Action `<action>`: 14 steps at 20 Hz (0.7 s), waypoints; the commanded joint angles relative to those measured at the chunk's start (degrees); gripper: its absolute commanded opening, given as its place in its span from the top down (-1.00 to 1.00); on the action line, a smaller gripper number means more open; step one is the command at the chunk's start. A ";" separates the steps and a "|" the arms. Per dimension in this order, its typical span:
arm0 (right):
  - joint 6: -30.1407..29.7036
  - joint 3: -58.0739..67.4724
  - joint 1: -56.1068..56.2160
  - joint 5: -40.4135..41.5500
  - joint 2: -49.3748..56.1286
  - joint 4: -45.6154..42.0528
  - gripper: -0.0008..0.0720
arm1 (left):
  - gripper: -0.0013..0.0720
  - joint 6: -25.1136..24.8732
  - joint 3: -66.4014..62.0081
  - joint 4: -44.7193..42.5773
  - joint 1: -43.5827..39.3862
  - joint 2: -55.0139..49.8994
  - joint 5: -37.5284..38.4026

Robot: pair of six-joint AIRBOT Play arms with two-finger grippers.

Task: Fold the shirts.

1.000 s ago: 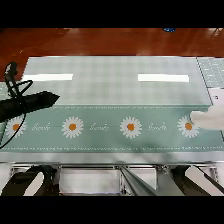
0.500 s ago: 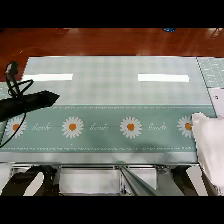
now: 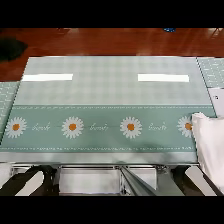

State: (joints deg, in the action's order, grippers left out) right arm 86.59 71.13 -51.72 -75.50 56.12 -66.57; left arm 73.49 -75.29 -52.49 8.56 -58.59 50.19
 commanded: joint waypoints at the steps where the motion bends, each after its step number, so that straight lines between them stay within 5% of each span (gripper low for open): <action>1: -5.20 8.15 19.06 10.71 4.00 10.45 0.92 | 0.90 0.70 -15.93 -1.31 -6.97 -7.56 7.72; 4: -3.32 8.83 36.06 10.08 6.40 -2.54 0.92 | 0.90 5.68 -13.44 -9.92 -14.32 -8.24 11.96; 8: 2.23 5.97 52.96 5.29 14.49 -24.20 0.92 | 0.90 13.81 3.17 -23.47 -20.24 -10.16 6.67; 14: 10.01 -2.03 55.47 6.99 20.31 -28.02 0.92 | 0.90 15.76 6.86 -23.41 -17.16 -12.81 6.25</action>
State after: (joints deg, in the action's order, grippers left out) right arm 93.27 71.53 1.54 -69.30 74.37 -90.87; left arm 87.57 -69.97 -74.22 -8.93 -70.63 56.73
